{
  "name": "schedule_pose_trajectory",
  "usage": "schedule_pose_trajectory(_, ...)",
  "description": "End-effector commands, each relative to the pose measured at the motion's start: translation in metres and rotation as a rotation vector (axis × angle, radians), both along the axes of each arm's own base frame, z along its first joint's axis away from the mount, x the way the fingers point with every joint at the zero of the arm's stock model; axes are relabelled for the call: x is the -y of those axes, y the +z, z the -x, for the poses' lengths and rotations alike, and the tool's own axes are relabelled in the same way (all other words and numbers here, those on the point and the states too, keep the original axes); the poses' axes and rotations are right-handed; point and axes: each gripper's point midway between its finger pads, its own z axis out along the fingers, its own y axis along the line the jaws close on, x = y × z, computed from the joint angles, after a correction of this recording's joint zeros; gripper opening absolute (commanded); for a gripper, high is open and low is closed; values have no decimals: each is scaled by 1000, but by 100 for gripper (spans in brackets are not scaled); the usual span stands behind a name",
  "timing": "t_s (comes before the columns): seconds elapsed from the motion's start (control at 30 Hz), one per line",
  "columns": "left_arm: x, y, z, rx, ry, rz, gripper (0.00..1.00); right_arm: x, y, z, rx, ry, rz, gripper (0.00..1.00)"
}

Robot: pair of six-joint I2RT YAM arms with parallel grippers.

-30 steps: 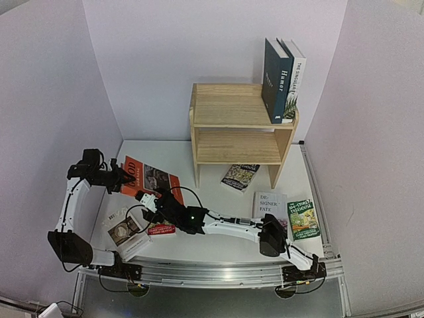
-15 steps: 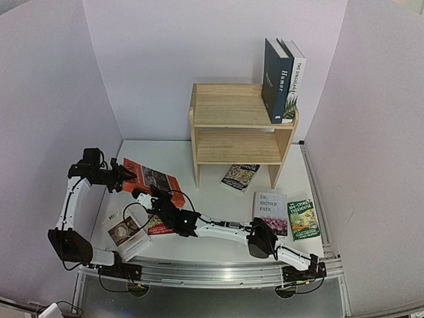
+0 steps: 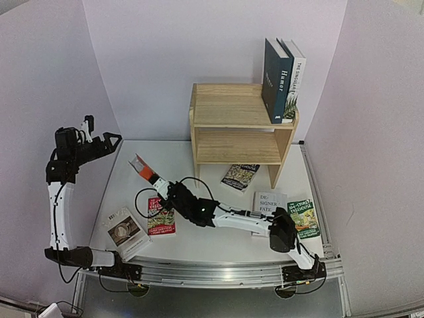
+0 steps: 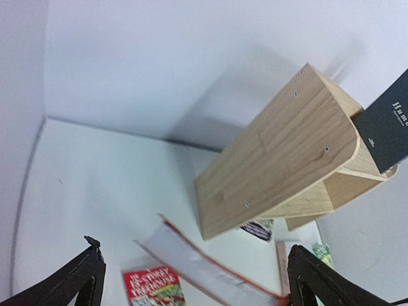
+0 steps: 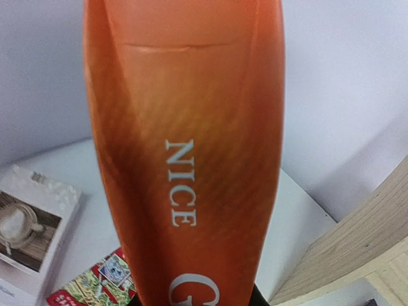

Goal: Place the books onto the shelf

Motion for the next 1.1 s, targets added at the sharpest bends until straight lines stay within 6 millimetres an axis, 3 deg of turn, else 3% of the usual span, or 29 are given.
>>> schedule_pose_trajectory(0.0,-38,41,8,199,174,-214,100,45,179,20,-47,114,-436,19)
schedule_pose_trajectory(0.27,-37,14,15,160,164,-223,100,107,321,44,36,227,-703,21)
schedule_pose_trajectory(0.37,-32,4,16,141,140,-208,100,147,370,44,170,167,-744,22)
schedule_pose_trajectory(0.43,-31,1,16,137,132,-201,100,180,391,32,282,37,-719,21)
schedule_pose_trajectory(0.53,-29,-2,17,135,123,-197,100,225,402,4,384,-164,-667,21)
schedule_pose_trajectory(0.73,-28,-6,19,129,116,-197,100,296,396,-52,491,-449,-579,22)
schedule_pose_trajectory(1.07,-26,-9,17,125,107,-186,100,354,371,-118,508,-639,-543,25)
